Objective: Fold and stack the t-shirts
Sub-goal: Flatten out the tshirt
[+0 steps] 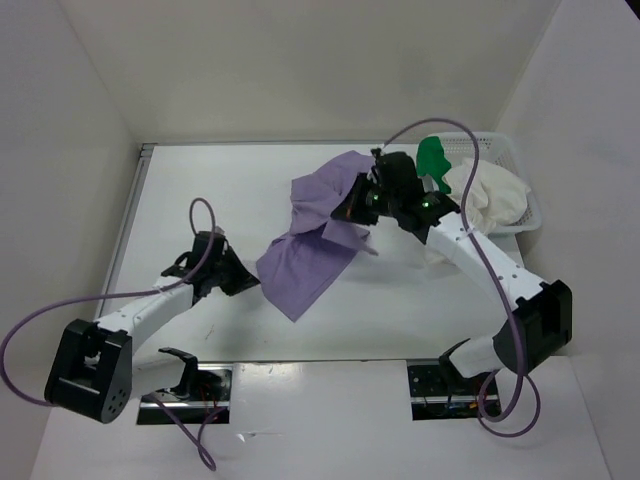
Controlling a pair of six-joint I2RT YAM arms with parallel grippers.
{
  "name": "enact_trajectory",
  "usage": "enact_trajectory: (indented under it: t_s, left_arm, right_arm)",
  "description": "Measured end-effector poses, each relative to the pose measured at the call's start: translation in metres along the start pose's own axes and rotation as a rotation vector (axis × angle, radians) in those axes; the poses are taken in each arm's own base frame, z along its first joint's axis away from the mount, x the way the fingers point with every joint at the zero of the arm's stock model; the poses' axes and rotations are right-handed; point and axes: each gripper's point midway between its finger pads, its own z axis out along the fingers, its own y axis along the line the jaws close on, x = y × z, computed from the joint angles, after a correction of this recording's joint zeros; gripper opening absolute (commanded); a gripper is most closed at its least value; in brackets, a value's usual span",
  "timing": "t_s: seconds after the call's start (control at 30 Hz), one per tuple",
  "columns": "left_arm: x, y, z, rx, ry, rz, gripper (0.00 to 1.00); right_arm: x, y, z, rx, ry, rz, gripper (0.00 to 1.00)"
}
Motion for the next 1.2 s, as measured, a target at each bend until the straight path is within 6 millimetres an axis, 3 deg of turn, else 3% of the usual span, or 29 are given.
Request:
enact_trajectory:
  t_s: [0.1,0.2,0.27,0.3,0.37,0.4,0.43,0.5,0.57,0.63,0.8,0.93,0.97,1.03,1.1,1.2]
  left_arm:
    - [-0.027,0.017,-0.009,-0.027,-0.071,-0.037,0.06]
    - [-0.031,0.024,-0.014,-0.039,-0.078,-0.026,0.15]
    - [-0.028,0.023,-0.016,-0.032,-0.062,-0.017,0.19]
    - [-0.026,0.022,-0.016,-0.028,-0.053,-0.016,0.32]
    - [-0.022,0.021,-0.016,-0.019,-0.039,-0.002,0.48]
    - [-0.021,0.019,-0.016,-0.014,-0.033,0.008,0.56]
    - [-0.019,0.018,-0.016,-0.007,-0.026,0.017,0.70]
    - [-0.014,0.013,-0.014,0.012,-0.007,0.033,0.79]
    - [-0.010,0.009,-0.008,0.027,0.011,0.040,0.83]
    - [-0.005,0.007,0.001,0.031,0.034,0.039,0.83]
    - [0.006,0.001,0.022,0.035,0.086,0.045,0.83]
    - [0.008,-0.024,0.044,0.059,0.113,0.083,0.60]
    - [0.011,-0.031,0.050,0.066,0.122,0.099,0.43]
    - [0.019,-0.034,0.057,0.064,0.129,0.113,0.25]
    - [0.026,-0.028,0.056,0.042,0.135,0.117,0.11]
    - [0.014,-0.027,0.041,0.016,0.095,0.117,0.02]
  right_arm:
    - [-0.038,0.048,-0.018,-0.091,-0.076,-0.033,0.01]
    - [-0.087,0.088,-0.021,-0.158,-0.157,-0.072,0.01]
    - [-0.125,0.104,-0.010,-0.187,-0.199,-0.084,0.01]
    - [-0.146,0.107,-0.001,-0.193,-0.224,-0.086,0.01]
    - [-0.191,0.100,0.027,-0.176,-0.279,-0.081,0.01]
    - [-0.205,0.095,0.039,-0.164,-0.289,-0.076,0.01]
    - [-0.217,0.089,0.052,-0.151,-0.289,-0.069,0.01]
    - [-0.235,0.072,0.073,-0.116,-0.295,-0.063,0.01]
    - [-0.230,0.055,0.083,-0.062,-0.266,-0.052,0.01]
    - [-0.220,0.053,0.080,-0.044,-0.243,-0.055,0.01]
    - [-0.187,0.061,0.032,-0.042,-0.228,-0.075,0.01]
    - [-0.172,0.071,-0.029,-0.064,-0.275,-0.088,0.01]
    - [-0.173,0.077,-0.043,-0.077,-0.297,-0.095,0.01]
    - [-0.174,0.087,-0.065,-0.103,-0.339,-0.109,0.01]
    - [-0.173,0.088,-0.078,-0.114,-0.364,-0.114,0.01]
    - [-0.169,0.081,-0.083,-0.105,-0.365,-0.107,0.01]
